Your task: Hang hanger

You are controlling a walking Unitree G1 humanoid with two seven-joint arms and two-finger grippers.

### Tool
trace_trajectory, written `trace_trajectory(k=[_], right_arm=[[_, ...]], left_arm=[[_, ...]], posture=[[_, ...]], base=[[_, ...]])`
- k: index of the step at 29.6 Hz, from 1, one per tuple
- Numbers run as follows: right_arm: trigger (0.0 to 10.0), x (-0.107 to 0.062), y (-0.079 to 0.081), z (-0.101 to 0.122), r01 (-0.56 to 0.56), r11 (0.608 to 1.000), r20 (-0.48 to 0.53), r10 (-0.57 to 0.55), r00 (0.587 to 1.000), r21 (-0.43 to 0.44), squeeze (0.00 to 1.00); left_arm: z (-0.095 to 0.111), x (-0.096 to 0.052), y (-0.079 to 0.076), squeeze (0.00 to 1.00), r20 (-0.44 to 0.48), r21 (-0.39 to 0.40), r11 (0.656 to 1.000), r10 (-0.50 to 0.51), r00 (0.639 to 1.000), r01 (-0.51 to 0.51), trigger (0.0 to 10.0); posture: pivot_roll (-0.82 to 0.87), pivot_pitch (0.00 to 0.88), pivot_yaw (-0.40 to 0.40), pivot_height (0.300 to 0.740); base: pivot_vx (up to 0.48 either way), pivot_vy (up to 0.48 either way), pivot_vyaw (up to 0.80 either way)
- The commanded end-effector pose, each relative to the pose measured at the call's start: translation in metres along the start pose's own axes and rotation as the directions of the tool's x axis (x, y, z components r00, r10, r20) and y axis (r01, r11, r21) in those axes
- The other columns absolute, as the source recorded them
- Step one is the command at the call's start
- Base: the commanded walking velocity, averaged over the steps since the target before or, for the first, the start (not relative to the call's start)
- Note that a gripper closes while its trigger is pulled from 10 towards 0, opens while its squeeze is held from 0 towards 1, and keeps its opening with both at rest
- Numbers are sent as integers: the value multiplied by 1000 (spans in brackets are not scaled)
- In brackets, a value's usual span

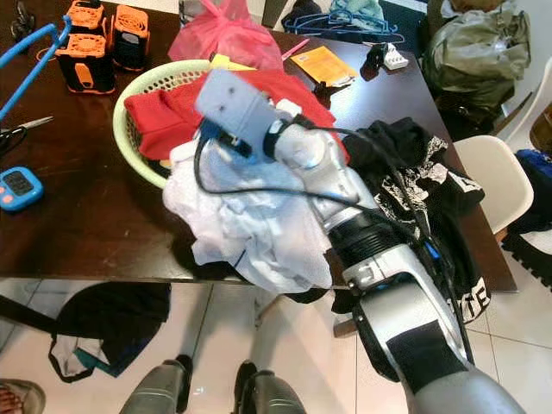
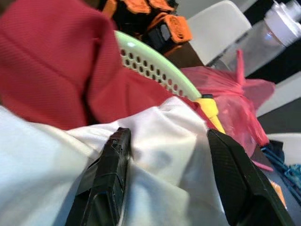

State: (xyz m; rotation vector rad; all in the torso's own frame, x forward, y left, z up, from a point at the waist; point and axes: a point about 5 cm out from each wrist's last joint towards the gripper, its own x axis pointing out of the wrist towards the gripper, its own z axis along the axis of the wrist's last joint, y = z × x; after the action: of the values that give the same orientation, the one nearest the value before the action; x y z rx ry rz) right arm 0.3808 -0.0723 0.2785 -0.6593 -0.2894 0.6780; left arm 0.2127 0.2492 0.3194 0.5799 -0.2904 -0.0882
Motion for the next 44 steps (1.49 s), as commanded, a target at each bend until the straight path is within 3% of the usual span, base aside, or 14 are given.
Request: trace_trajectory(k=[1,3,4,5,6,8,11,13,26,28,31,34,39,44], right_arm=[[10000,-2,-4,-4,4,999,-14,-3,1000,45,0],[10000,-2,-4,-5,-1,997,-6,1,1000,82,0],[10000,-2,-1,-4,-31,979,24,27,999,200,0],[10000,-2,3,-2,-91,927,84,65,994,364,0],[10000,-2,3,-2,-91,927,84,65,994,364,0],[10000,-3,4,-2,-131,865,120,82,989,484,0],[10000,-4,3,-2,-136,840,126,81,989,526,0],[10000,-2,-5,-7,-92,792,100,39,994,603,0],[10000,1,-29,-23,143,789,-58,-135,989,597,0],[10000,0,-27,-25,120,794,-60,-105,993,596,0],[10000,-3,-15,-28,-46,817,-16,67,998,575,0],[10000,-7,-11,-25,-170,754,63,169,984,635,0],[10000,-7,-11,-26,-203,717,83,200,976,667,0],[10000,-5,-10,-28,-189,730,62,198,978,656,0]], left_arm=[[0,1,-2,0,10,-3,1000,-3,1000,3,10000],[0,1,-2,0,10,-4,1000,-3,1000,3,10000],[0,2,-2,0,13,-5,1000,-3,1000,4,10000],[1,2,-2,0,17,-6,1000,-3,1000,3,10000],[1,2,-2,0,17,-6,1000,-3,1000,3,10000],[1,3,-2,0,19,-4,1000,-2,1000,2,10000],[1,3,-2,0,20,-5,1000,-2,1000,2,10000],[1,3,-2,0,24,-5,1000,-1,1000,1,10000],[2,4,-2,0,30,-4,1000,2,1000,-2,10000],[3,4,-2,0,30,-3,1000,2,1000,-2,10000],[3,4,-2,0,31,-3,1000,2,1000,-2,10000],[3,4,-2,0,30,-3,1000,2,1000,-2,10000],[3,5,-2,0,29,-3,1000,3,1000,-3,10000],[3,6,-2,0,30,-2,1000,6,1000,-6,10000]], posture=[[260,137,-94,740],[258,134,-92,740],[261,133,-92,740],[261,133,-92,740],[261,133,-92,740],[263,131,-93,740],[261,130,-94,740],[260,130,-93,740],[265,134,-91,740],[265,134,-91,740],[266,138,-93,740],[265,139,-92,740],[262,140,-91,740],[266,141,-90,740]], base=[[0,0,0],[0,0,0],[0,0,0],[0,0,0],[0,0,0],[0,0,0],[0,0,0],[0,0,0],[0,0,0],[0,0,0],[0,0,0],[0,0,0],[0,0,0],[0,0,0]])
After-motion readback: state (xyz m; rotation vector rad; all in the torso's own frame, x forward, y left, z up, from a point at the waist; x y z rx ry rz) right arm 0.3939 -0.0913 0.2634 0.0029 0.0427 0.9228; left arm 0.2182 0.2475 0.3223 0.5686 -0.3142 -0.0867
